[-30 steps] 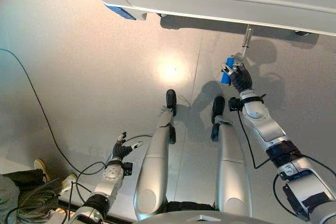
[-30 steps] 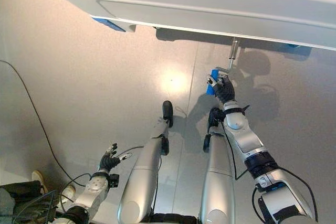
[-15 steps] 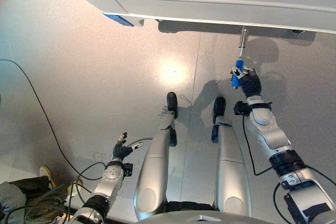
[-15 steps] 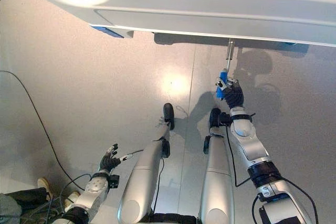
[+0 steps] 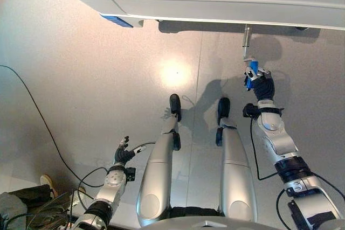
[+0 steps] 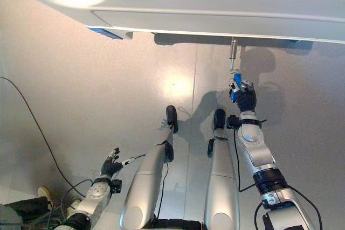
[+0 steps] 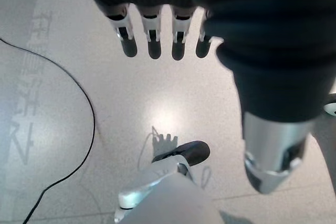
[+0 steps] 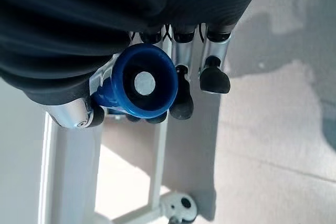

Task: Raise the hospital bed

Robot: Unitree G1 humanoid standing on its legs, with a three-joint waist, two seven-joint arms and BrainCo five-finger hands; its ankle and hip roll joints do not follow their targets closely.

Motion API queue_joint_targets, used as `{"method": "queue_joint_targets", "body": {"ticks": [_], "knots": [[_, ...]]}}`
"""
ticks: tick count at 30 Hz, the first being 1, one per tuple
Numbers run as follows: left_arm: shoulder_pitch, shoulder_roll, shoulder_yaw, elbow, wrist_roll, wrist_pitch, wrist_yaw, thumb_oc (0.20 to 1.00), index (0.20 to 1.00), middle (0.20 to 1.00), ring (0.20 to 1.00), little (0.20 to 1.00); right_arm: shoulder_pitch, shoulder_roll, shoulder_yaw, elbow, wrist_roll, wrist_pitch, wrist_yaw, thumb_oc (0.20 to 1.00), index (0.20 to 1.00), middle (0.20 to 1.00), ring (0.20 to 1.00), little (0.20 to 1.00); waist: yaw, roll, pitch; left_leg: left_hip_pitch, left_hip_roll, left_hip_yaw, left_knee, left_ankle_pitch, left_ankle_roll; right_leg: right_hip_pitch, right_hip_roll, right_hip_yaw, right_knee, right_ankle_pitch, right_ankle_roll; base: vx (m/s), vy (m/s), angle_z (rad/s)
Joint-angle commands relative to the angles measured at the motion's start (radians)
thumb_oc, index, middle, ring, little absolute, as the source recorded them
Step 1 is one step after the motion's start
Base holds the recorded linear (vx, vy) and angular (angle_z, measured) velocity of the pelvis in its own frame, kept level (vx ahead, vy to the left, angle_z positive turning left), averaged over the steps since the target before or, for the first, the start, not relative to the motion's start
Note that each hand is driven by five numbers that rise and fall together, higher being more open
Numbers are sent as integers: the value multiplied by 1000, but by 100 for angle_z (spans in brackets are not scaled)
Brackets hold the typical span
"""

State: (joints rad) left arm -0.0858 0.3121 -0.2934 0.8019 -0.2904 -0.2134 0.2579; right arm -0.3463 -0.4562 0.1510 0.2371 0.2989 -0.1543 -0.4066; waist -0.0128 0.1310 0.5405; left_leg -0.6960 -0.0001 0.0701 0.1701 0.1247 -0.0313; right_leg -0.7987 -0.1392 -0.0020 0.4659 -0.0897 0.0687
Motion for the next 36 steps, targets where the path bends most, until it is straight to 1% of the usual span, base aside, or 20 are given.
{"method": "queue_joint_targets", "body": {"ticks": [1,4,6,7,10,11,12,14,15,18,19,20,22,23,26,29,30,31,36], "knots": [[73,-11,17,7,-9,-15,30,1000,1000,1000,1000,1000,-33,-103,-270,-138,-19,-196,-154,200,200,200,200,200,-46,14,-20,-15,23,-38,145,-82,-56,11,12,22,-66,106,73,0,0,0],[75,-10,17,8,-11,-16,34,1000,1000,1000,1000,1000,-30,-110,-277,-86,-20,-185,-169,200,200,200,200,200,-45,12,-20,-23,22,-40,147,-83,-55,4,14,24,-66,108,72,0,0,0],[75,-10,15,6,-14,-17,39,1000,1000,1000,1000,1000,-38,-120,-278,-9,-26,-168,-191,200,200,200,200,200,-43,10,-20,-37,21,-39,154,-85,-54,-5,15,24,-64,109,72,0,0,0],[75,-10,15,6,-14,-17,39,1000,1000,1000,1000,1000,-39,-120,-277,-8,-26,-169,-191,200,200,200,200,200,-43,10,-20,-37,21,-39,155,-85,-54,-5,15,24,-63,109,72,0,0,0],[78,-7,6,-3,-16,-21,43,1000,1000,1000,1000,1000,-55,-132,-275,99,-29,-149,-219,200,200,200,200,200,-41,11,-20,-52,21,-41,162,-86,-54,-17,13,23,-59,110,72,0,0,0],[82,-2,0,-10,-17,-23,46,1000,1000,1000,1000,1000,-67,-138,-266,175,-25,-137,-232,200,200,200,200,200,-39,11,-20,-63,19,-44,168,-87,-54,-26,13,22,-55,110,71,0,0,0],[82,-2,1,-10,-17,-23,46,1000,1000,1000,1000,1000,-69,-139,-265,177,-24,-138,-231,200,200,200,200,200,-40,11,-20,-64,19,-44,169,-87,-54,-27,13,21,-54,109,71,0,0,0],[87,4,-11,-27,-24,-27,48,1000,1000,1000,1000,1000,-102,-162,-243,298,-4,-117,-234,200,200,200,200,200,-33,12,-20,-83,16,-45,175,-88,-53,-43,13,18,-50,109,71,0,0,0],[87,4,-11,-27,-24,-27,48,1000,1000,1000,1000,1000,-104,-163,-242,300,-3,-118,-233,200,200,200,200,200,-34,12,-20,-84,16,-45,175,-88,-53,-44,13,18,-50,109,71,0,0,0],[85,8,-27,-38,-28,-28,49,1000,1000,1000,1000,1000,-147,-185,-206,432,13,-96,-218,200,200,200,200,200,-28,15,-20,-112,14,-46,189,-92,-50,-70,11,17,-38,112,70,0,0,0],[85,8,-27,-38,-28,-28,49,1000,1000,1000,1000,1000,-147,-185,-206,432,13,-96,-218,200,200,200,200,200,-28,15,-20,-112,14,-46,189,-92,-50,-70,11,17,-38,112,70,0,0,0],[90,9,-37,-54,-35,-30,49,1000,1000,1000,1000,1000,-169,-201,-183,516,26,-82,-202,200,200,200,200,200,-23,18,-20,-131,10,-47,198,-93,-48,-85,7,15,-33,113,71,0,0,0],[89,10,-54,-60,-44,-34,50,1000,1000,1000,1000,1000,-208,-220,-160,620,44,-66,-188,200,200,200,200,200,-15,22,-20,-147,8,-49,205,-94,-47,-98,4,14,-27,112,71,-3,9,3],[85,13,-70,-67,-47,-34,50,1000,1000,1000,1000,1000,-250,-241,-128,737,57,-46,-164,200,200,200,200,200,-7,28,-20,-168,5,-51,219,-96,-46,-117,0,12,-13,111,71,-3,14,7],[84,15,-79,-81,-53,-35,52,1000,1000,1000,1000,1000,-282,-252,-97,780,56,-36,-152,200,200,200,200,200,-3,30,-20,-189,4,-50,231,-98,-46,-134,-3,10,-5,110,70,1,14,9],[74,17,-102,-95,-61,-39,58,1000,1000,1000,1000,1000,-336,-267,-54,918,54,-4,-123,200,200,200,200,200,12,40,-20,-229,2,-57,258,-103,-48,-171,-6,6,29,100,67,2,-1,8],[74,17,-101,-95,-61,-38,58,1000,1000,1000,1000,1000,-337,-268,-53,920,54,-4,-122,200,200,200,200,200,12,40,-20,-231,2,-57,259,-103,-48,-172,-6,6,30,99,67,5,1,7],[70,23,-113,-113,-64,-41,60,1000,1000,1000,1000,1000,-360,-275,-31,971,44,13,-104,200,200,200,200,200,24,45,-20,-251,3,-61,272,-106,-48,-191,-8,2,47,92,66,3,0,4],[59,28,-142,-133,-73,-42,58,1000,1000,1000,1000,1000,-414,-276,22,1035,10,40,-85,200,200,200,200,200,41,56,-20,-303,2,-71,313,-114,-46,-235,-13,-4,90,76,63,4,-7,5]]}}
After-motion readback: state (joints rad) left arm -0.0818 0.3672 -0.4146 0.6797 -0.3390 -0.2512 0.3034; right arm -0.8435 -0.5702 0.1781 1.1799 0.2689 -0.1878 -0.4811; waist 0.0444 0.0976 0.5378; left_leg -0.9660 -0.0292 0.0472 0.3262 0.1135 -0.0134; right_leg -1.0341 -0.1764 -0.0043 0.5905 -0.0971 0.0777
